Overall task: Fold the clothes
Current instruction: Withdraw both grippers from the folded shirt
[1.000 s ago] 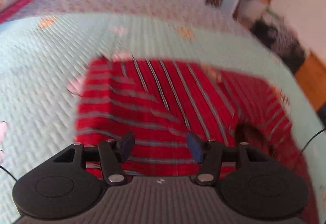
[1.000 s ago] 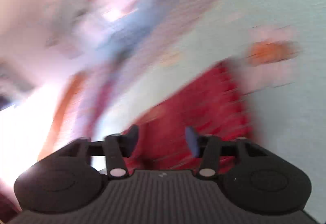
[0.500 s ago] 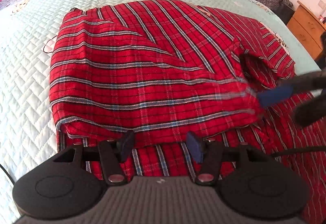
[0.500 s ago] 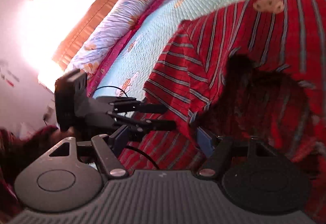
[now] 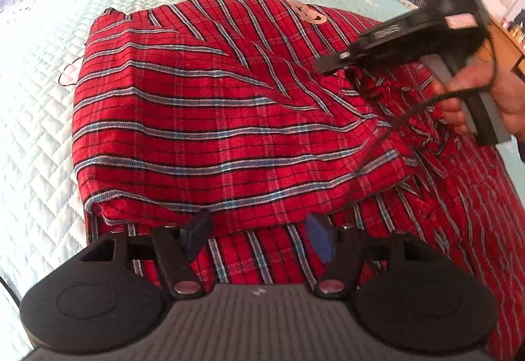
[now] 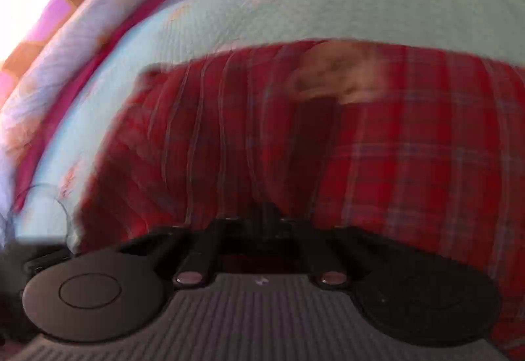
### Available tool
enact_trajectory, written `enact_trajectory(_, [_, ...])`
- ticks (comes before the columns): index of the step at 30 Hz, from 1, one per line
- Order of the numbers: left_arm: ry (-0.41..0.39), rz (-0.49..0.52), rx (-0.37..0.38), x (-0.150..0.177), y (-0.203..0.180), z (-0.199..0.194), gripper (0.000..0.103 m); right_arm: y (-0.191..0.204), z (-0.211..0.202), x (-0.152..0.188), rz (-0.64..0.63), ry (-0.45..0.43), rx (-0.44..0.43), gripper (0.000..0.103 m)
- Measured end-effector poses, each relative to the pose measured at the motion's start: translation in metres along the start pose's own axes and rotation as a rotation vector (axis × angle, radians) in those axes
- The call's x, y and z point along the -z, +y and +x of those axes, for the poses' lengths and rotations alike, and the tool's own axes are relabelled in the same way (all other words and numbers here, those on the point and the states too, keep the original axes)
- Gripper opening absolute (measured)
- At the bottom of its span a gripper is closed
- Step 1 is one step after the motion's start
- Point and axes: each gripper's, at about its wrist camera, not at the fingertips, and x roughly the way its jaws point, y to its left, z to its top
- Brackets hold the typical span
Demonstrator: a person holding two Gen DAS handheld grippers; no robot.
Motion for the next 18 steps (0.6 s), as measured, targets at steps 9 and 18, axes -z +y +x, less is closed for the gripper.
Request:
enact_trajectory(9, [0.027,-0.03,0.03,0.001,0.007,-0.006,0.066,0.064,-0.01,0.03,-0.04,0.015,-0.197,0.065])
enact_trajectory(18, [-0.063,-0.075,0.124,-0.029,0.004,-0.048,0.066,0.054,-0.082,0.062,0.068,-0.178,-0.029,0.062])
